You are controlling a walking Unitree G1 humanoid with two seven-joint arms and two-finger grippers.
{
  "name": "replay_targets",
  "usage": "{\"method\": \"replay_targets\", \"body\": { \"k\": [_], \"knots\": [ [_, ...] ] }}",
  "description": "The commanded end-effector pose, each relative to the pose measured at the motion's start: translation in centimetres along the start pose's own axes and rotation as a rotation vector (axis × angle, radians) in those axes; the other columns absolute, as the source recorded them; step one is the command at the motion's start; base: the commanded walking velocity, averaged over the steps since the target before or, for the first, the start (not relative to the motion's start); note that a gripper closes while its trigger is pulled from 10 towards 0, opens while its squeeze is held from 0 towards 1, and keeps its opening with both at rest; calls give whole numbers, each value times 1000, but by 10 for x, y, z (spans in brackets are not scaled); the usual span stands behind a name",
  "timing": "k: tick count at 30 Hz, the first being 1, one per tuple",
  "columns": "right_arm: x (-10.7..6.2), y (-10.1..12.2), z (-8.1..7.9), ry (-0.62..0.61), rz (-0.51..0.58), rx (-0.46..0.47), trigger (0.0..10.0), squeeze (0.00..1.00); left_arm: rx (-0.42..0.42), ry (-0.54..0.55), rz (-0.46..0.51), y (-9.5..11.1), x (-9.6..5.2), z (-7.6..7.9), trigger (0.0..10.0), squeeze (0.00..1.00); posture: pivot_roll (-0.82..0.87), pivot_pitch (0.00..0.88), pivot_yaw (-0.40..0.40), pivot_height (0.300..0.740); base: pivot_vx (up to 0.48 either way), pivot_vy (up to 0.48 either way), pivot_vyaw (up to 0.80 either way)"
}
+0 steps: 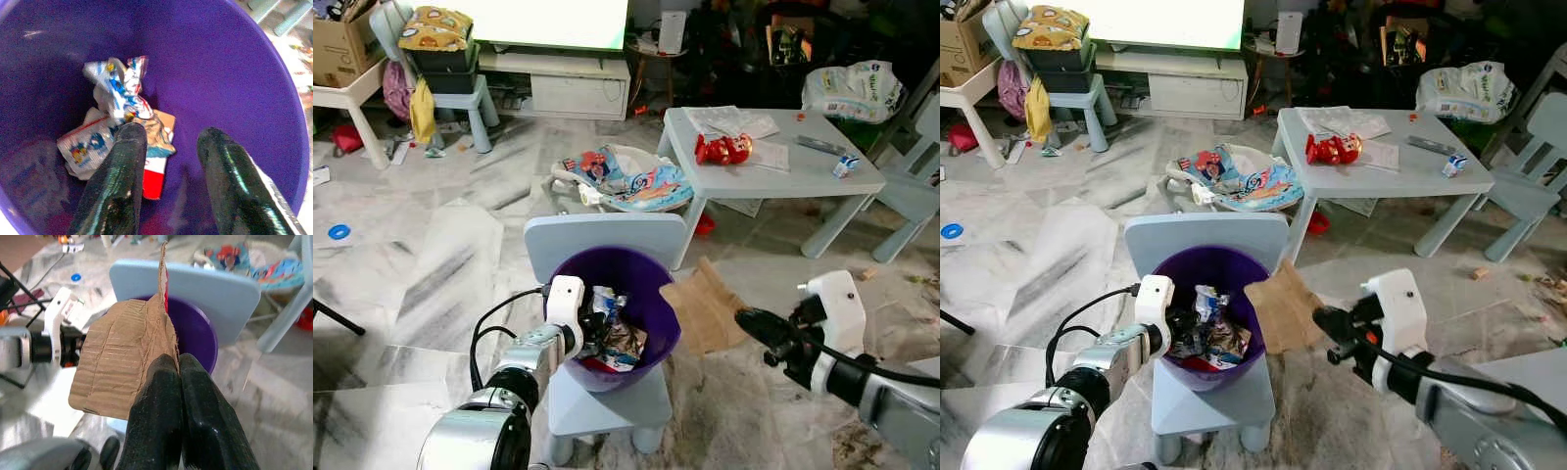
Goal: Picking trash to rubbish bin
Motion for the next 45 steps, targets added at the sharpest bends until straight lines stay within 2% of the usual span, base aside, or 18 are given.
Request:
{"method": "replay_targets", "body": {
  "k": [1,6,9,12,13,15,19,21,29,30,32,34,35,36,41,42,43,45],
  "knots": [
    [3,5,6,-39,28,-16,0,0,20,36,76,20,0,-4,10000,1000,-147,87,-138,740,0,0,0],
    [32,16,3,-38,105,-17,0,0,-11,115,336,70,-19,-32,10000,1000,-43,85,-132,740,0,0,0],
    [49,18,-1,-21,124,-21,0,0,-11,140,412,78,-32,-43,10000,1000,33,88,-128,740,0,0,0],
    [81,20,-2,-25,158,-25,0,0,-3,201,526,77,-68,-54,10000,1000,99,93,-125,740,0,0,0],
    [81,20,-2,-25,158,-25,0,0,-3,201,526,77,-68,-54,10000,1000,99,93,-125,740,0,0,0],
    [108,18,1,-41,157,-34,0,0,-27,238,592,67,-101,-50,10000,1000,180,105,-123,740,0,0,0],
    [123,17,4,-64,145,-61,0,0,-26,236,604,56,-120,-41,10000,1000,213,111,-122,740,0,0,0],
    [146,18,10,-113,133,-98,0,0,-48,222,546,30,-146,-26,10000,1000,268,121,-121,740,0,0,0],
    [174,8,13,-161,49,-202,0,0,-41,189,427,1,-177,-11,10000,1000,338,130,-115,740,0,0,0],
    [179,2,10,-155,24,-215,0,0,-39,192,405,-1,-182,-10,10000,769,353,130,-112,740,0,0,0],
    [184,-6,5,-135,-13,-234,0,0,-39,191,385,-4,-185,-9,10000,725,356,131,-111,740,0,0,0],
    [188,-20,-4,-94,-71,-284,0,0,-24,178,351,-8,-187,-7,10000,275,364,130,-108,740,0,0,0],
    [188,-20,-4,-94,-71,-284,0,0,-24,178,351,-8,-187,-7,10000,275,364,130,-108,740,0,0,0],
    [189,-24,-6,-87,-86,-300,0,0,-22,169,339,-9,-188,-5,10000,0,363,131,-106,740,0,0,0],
    [187,-44,-3,-89,-153,-404,314,0,-3,132,296,-14,-186,2,10000,0,360,132,-104,740,0,0,0],
    [186,-50,1,-97,-184,-438,4510,0,-7,127,287,-14,-185,3,10000,0,356,133,-102,740,0,0,0],
    [184,-54,3,-98,-196,-465,10000,0,-7,119,280,-14,-184,5,10000,0,353,133,-102,740,0,0,0],
    [183,-57,4,-93,-201,-482,10000,0,-5,104,275,-15,-183,8,10000,0,345,133,-101,740,0,0,0]
  ]
}}
Point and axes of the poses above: a point about 5 cm out from each wrist's last joint towards the gripper, its own x axis pointing out of the wrist towards the gripper, its own y axis along the axis of the wrist's last joint, z = x × y, the point moved 5 cm from there along x, pointing out of the wrist towards the gripper, and after that the axes turned 6 degrees about -x, right-handed, at the moved point
